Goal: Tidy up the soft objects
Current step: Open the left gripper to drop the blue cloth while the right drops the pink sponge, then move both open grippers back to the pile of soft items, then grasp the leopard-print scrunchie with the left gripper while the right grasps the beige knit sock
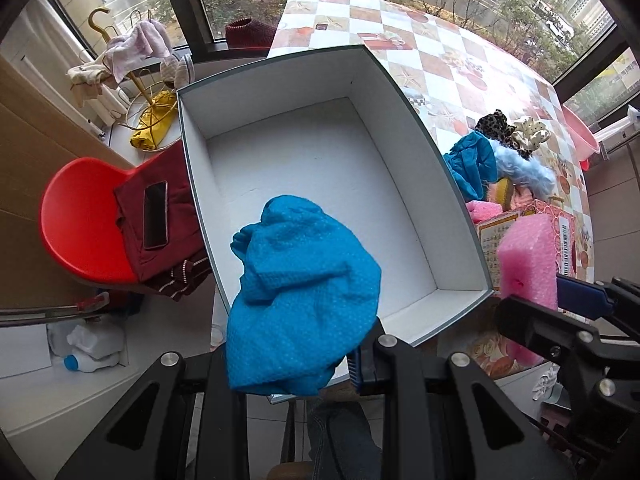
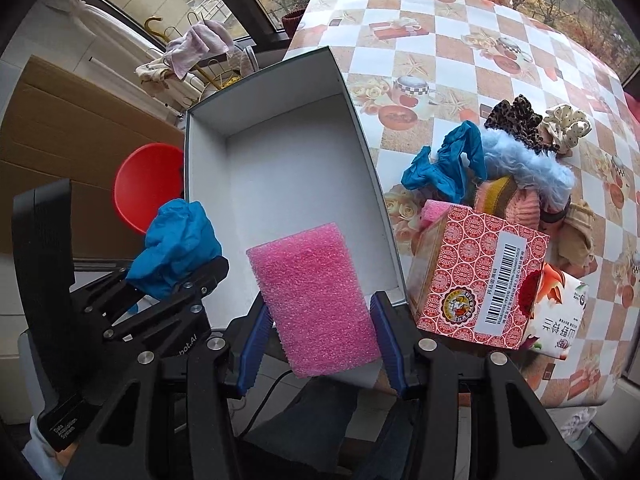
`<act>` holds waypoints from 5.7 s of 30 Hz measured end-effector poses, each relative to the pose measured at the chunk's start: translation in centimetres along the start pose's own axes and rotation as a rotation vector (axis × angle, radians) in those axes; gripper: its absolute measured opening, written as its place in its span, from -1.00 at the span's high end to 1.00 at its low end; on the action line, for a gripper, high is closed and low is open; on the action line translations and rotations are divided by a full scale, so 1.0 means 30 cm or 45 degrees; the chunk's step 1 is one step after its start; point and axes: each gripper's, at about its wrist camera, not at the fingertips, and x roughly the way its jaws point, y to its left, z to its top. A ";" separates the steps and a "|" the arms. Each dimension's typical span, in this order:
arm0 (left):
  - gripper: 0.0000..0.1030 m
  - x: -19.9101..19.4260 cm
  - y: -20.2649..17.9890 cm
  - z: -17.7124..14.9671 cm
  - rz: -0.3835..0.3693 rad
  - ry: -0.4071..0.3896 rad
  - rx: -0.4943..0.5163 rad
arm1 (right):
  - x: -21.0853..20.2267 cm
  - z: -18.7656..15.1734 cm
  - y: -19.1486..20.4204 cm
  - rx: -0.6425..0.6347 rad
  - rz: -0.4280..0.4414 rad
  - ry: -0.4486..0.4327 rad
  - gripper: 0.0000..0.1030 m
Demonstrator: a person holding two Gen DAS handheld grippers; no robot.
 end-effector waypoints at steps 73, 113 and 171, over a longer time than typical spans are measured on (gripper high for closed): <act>-0.89 0.059 0.083 0.082 0.015 0.061 -0.121 | 0.026 0.079 -0.020 0.066 0.015 0.005 -0.73; -1.00 0.300 -0.880 0.644 0.013 0.224 0.242 | 0.149 0.043 -1.142 0.698 -0.153 0.129 -0.73; 0.48 0.538 -1.014 0.768 -0.077 0.192 0.327 | 0.041 0.205 -1.240 0.471 -0.152 -0.117 0.51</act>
